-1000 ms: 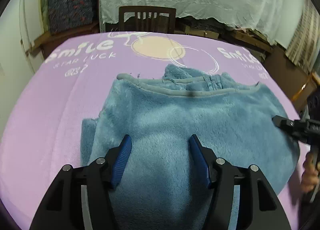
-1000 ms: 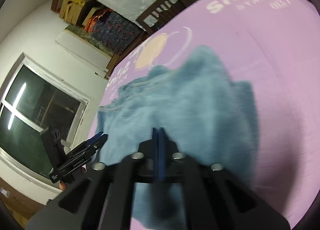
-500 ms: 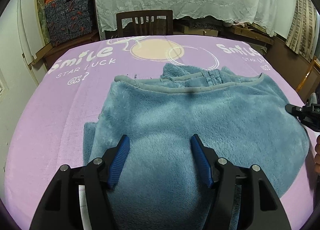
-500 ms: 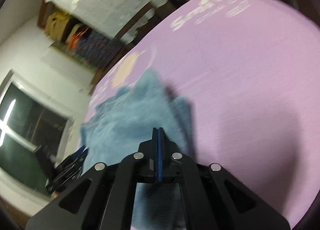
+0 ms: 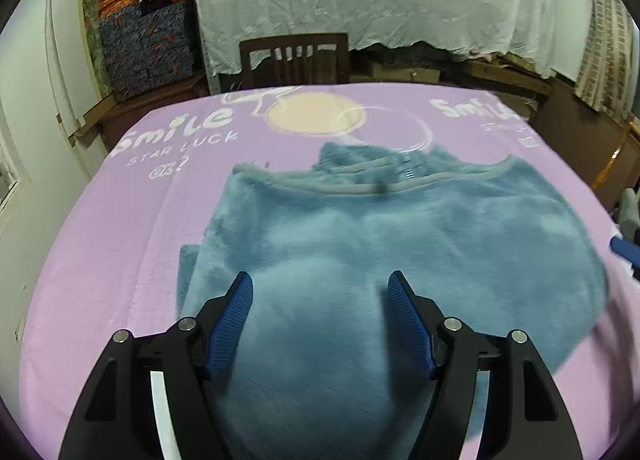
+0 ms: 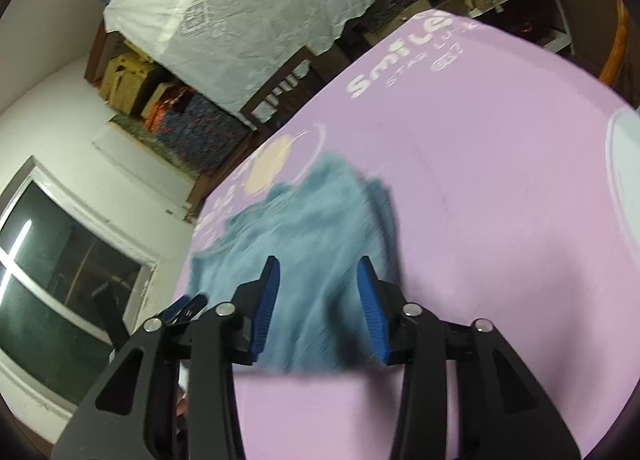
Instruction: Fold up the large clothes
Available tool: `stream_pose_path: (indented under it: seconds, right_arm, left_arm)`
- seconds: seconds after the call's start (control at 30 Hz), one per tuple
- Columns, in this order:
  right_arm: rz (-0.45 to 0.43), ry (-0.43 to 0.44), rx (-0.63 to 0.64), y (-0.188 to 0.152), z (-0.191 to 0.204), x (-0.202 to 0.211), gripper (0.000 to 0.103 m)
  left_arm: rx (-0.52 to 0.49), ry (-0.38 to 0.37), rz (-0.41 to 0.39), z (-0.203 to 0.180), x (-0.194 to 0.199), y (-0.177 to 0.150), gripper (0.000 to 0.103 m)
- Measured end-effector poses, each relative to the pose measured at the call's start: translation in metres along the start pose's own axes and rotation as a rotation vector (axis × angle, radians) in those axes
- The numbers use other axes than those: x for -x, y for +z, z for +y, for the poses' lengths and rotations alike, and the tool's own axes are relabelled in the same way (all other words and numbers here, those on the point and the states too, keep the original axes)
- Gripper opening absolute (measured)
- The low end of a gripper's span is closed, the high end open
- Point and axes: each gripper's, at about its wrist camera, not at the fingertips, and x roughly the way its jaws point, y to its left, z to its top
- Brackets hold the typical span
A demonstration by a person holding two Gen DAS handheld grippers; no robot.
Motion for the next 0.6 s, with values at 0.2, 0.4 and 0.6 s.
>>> stream_pose_path:
  seconds: [0.2, 0.4, 0.6]
  right_arm:
    - [0.034, 0.039, -0.030, -0.032, 0.008, 0.006, 0.050]
    - [0.074, 0.058, -0.070, -0.056, 0.014, 0.002, 0.053]
    - [0.086, 0.047, -0.108, -0.072, 0.014, 0.003, 0.056]
  left_arm:
    - [-0.025, -0.051, -0.061, -0.020, 0.031, -0.001, 0.076]
    - [-0.060, -0.068, -0.052, -0.042, 0.032, -0.009, 0.079]
    - [-0.085, -0.032, 0.041, -0.050, -0.003, -0.021, 0.086]
